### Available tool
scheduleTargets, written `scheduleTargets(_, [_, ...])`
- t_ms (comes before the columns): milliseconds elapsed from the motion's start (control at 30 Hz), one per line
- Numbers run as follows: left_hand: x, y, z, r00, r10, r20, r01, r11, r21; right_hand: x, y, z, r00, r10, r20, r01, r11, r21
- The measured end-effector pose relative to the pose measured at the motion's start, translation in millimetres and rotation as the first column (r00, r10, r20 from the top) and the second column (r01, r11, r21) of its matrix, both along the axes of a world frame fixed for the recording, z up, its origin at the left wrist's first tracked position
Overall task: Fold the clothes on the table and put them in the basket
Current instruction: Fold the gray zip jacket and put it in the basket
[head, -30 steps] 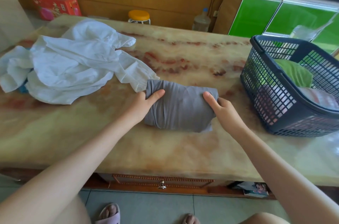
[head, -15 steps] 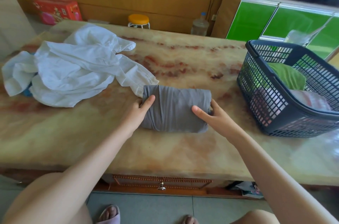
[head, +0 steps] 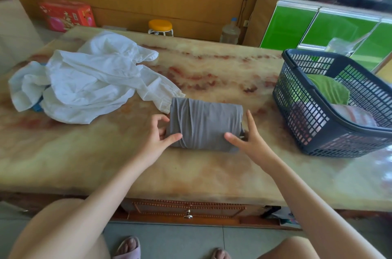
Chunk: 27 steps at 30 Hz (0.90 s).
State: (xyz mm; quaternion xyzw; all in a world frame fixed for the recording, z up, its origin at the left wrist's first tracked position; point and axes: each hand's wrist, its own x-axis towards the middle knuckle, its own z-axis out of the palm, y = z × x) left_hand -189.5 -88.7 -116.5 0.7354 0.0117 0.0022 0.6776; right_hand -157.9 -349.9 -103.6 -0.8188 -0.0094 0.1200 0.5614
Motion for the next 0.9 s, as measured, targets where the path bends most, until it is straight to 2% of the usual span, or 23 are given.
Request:
scheduleTargets(67, [1.9,1.0,0.1,1.0,0.015,0.025,-0.016,1.0,0.027,-4.4,-5.0,-6.7,0.995,0.022,0.1,-0.009,0.991,-0.131])
scheduleTargets(100, [2.8,0.6,-0.4,0.999,0.027,0.032,-0.028,0.999,0.039,-5.9,-6.1,-10.3,0.99,0.026,0.138,-0.006,0.99,-0.143])
scheduleTargets(267, [4.6,-0.1,-4.3,0.994,0.076,0.079,-0.08,0.995,0.057,-6.1,-5.1,-17.0,0.974,-0.007,0.228,0.007,1.0,0.0])
scheduleTargets(500, [5.5,12.8,-4.1,0.999,0.025,0.04,-0.027,0.998,0.053,5.0,-9.8,-16.6,0.974,0.014,0.227,-0.015,1.0,0.006])
scheduleTargets(567, [7.9,13.5,-1.4,1.0,-0.011,0.026,0.008,0.993,0.114,5.8,-13.0,-13.9,0.98,0.049,0.192,-0.048,0.999,-0.009])
scheduleTargets(700, [12.9,13.1,18.7,0.991,-0.13,-0.006,0.125,0.93,0.346,2.4,-6.4,1.8,0.983,0.083,0.167,-0.056,0.985,-0.162])
scheduleTargets(767, [15.5,7.9,26.3,0.995,-0.091,-0.043,0.1,0.934,0.342,2.2,0.1,9.0,0.981,0.077,0.176,-0.025,0.959,-0.281])
scheduleTargets(800, [17.8,5.0,25.9,0.998,-0.037,-0.045,0.049,0.95,0.308,3.5,3.1,11.5,0.984,0.042,0.174,0.01,0.958,-0.286])
scheduleTargets(900, [26.2,-2.9,17.7,0.987,0.149,-0.064,-0.12,0.938,0.326,14.8,10.3,23.4,0.983,-0.145,0.113,0.155,0.985,-0.082])
